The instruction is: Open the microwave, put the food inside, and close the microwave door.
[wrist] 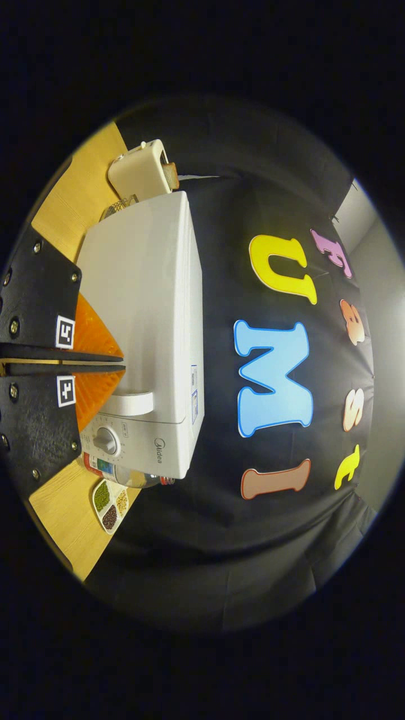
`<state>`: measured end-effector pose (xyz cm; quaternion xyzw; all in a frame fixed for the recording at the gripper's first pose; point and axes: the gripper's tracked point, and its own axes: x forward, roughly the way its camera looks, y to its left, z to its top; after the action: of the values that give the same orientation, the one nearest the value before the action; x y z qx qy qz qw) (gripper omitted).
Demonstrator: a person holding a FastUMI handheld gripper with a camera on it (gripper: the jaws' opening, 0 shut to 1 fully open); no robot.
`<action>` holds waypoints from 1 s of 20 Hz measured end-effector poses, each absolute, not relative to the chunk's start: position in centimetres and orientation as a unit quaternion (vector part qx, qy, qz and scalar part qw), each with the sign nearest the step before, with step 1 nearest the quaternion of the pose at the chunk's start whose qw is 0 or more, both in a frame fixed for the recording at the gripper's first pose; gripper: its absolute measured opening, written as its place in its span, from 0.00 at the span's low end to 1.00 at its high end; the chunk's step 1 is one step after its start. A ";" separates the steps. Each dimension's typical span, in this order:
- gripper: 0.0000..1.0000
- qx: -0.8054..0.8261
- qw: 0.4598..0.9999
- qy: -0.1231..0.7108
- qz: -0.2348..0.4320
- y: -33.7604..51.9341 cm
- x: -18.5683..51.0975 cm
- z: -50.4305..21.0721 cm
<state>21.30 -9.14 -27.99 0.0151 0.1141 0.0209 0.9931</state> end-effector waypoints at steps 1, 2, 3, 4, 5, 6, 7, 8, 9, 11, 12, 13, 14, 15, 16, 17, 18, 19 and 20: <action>0.03 0.022 0.993 0.113 0.024 -9.3 20.2 -27.3; 0.03 0.030 0.993 0.114 0.028 -9.3 19.1 -26.4; 0.03 0.035 0.992 0.114 0.033 -9.2 17.9 -25.5; 0.04 0.036 0.992 0.115 0.033 -9.3 16.6 -24.5; 0.03 0.035 0.992 0.113 0.032 -9.4 15.4 -23.4; 0.03 0.036 0.993 0.111 0.033 -9.4 14.2 -22.1; 0.04 0.036 0.993 0.109 0.034 -9.3 12.9 -20.8; 0.04 0.035 0.993 0.105 0.033 -9.3 11.8 -19.5; 0.04 0.034 0.994 0.100 0.032 -9.2 10.5 -17.9; 0.04 0.050 0.994 0.096 0.028 -9.0 8.2 -15.5; 0.05 0.053 0.994 0.093 0.030 -8.6 7.2 -14.3; 0.05 0.046 0.995 0.088 0.027 -8.3 6.2 -13.4; 0.05 0.037 0.996 0.079 0.021 -8.4 5.5 -12.4; 0.05 0.030 0.997 0.072 0.025 -7.9 4.6 -11.6; 0.05 0.024 0.997 0.068 0.031 -7.4 3.9 -11.2; 0.05 0.024 0.997 0.064 0.036 -7.0 3.1 -10.8; 0.05 0.026 0.997 0.057 0.038 -6.8 2.4 -10.0; 0.05 0.027 0.998 0.050 0.027 -7.1 1.8 -9.5; 0.05 0.031 0.999 0.045 0.001 -7.9 1.1 -8.9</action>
<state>1.14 -7.88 -8.86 0.0305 0.0449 0.0009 0.9985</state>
